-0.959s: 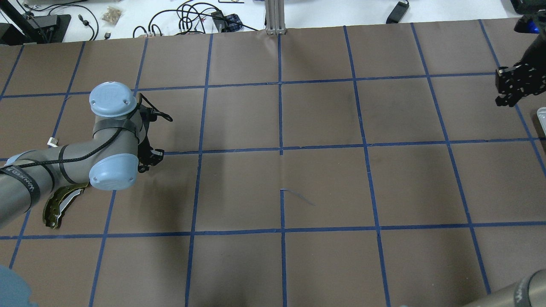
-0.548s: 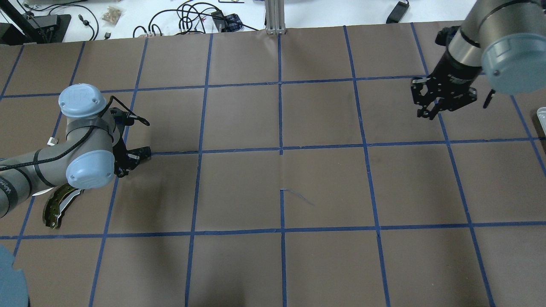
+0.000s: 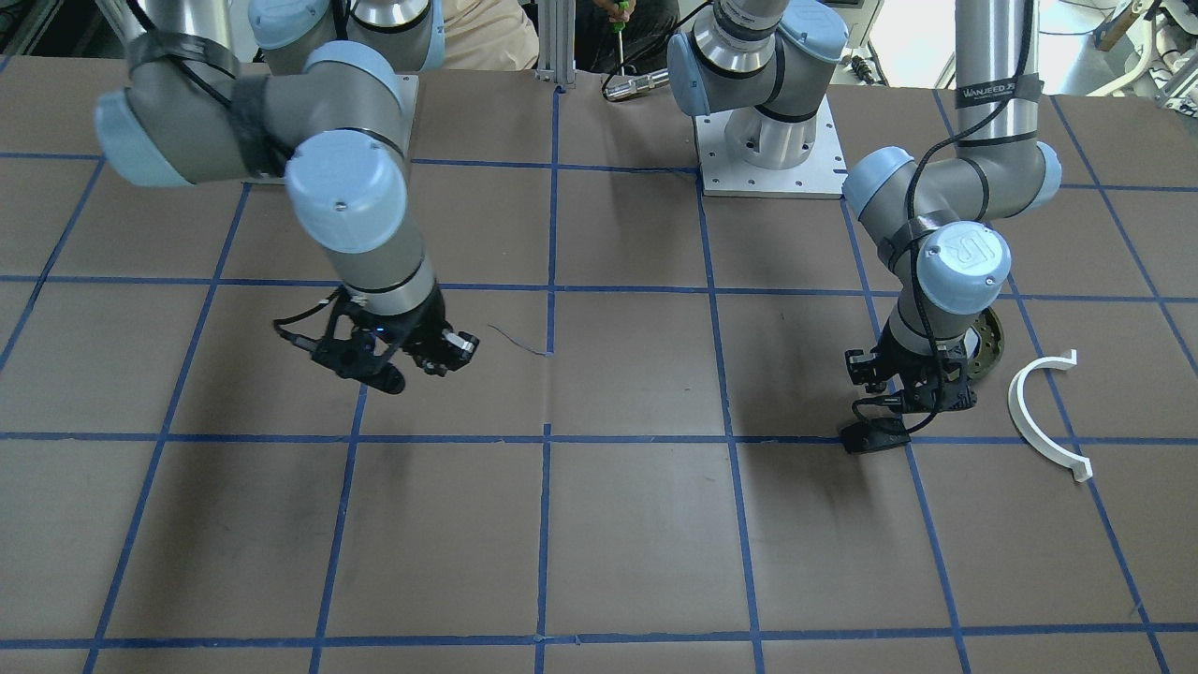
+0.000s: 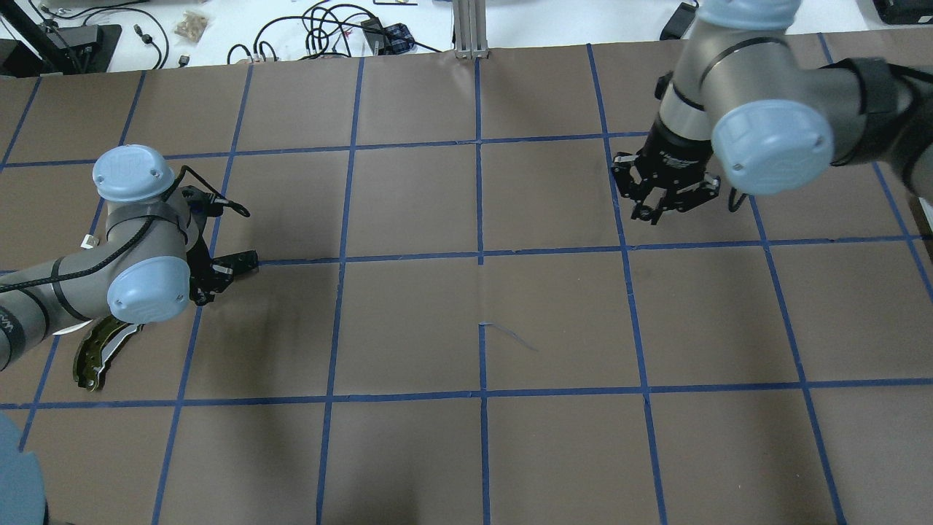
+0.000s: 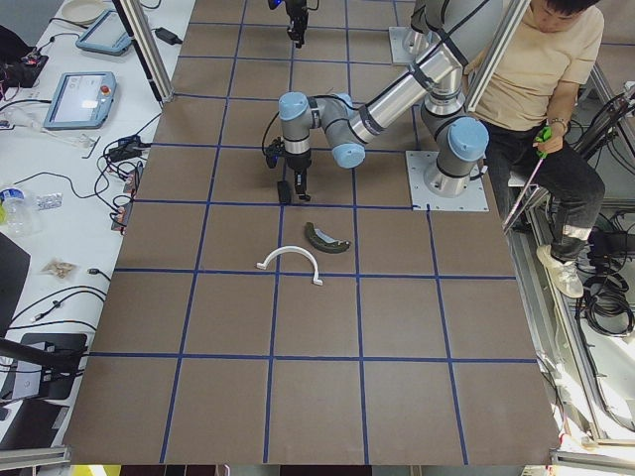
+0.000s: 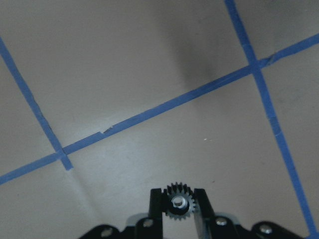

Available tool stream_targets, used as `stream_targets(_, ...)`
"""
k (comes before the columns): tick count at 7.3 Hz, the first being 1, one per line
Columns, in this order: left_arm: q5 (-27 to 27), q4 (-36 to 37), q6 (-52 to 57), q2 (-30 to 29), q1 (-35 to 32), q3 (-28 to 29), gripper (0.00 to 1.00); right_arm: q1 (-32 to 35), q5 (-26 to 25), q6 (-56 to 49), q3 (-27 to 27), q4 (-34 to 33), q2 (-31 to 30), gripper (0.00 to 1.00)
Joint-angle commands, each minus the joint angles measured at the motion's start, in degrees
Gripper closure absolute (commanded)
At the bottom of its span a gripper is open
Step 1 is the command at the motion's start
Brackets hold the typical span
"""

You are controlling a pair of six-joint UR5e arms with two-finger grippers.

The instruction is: Place bearing gear from tray to pile

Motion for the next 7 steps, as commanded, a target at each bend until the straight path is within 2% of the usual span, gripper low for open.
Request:
stream_targets(1,-2.0,-1.2,-0.7,0.9,-1.1,0.9,0.0,7.6,0.2,5.1,0.2,-3.6,4.6,1.0)
stream_targets(2,-5.4,-6.5,-4.7,2.0,-3.3,3.2,0.0,9.6,1.0,6.7,0.2,-4.7,6.1,1.0)
stream_targets(3,-5.7,-14.1,-10.1,2.6,-6.5,8.2,0.0,11.3,4.3,9.5,0.2,-6.8,7.8,1.0)
stream_targets(4,-5.8,-23.0,-13.7,2.9,-10.3,14.6,0.03,12.8,4.5,11.4,0.2,-9.9,9.8,1.0)
stream_targets(5,-5.8,-27.2,-18.6,3.6,-14.7,20.1,0.03,14.3,4.5,12.4,0.2,-11.9,11.2,1.0)
stream_targets(6,-6.0,-31.2,-19.3,4.1,-18.1,23.6,0.02,14.5,4.5,12.5,0.2,-12.2,11.7,0.9)
stream_targets(7,-9.0,-32.3,-19.4,4.7,-19.0,25.8,0.0,14.5,3.5,12.0,0.1,-12.1,11.6,0.27)
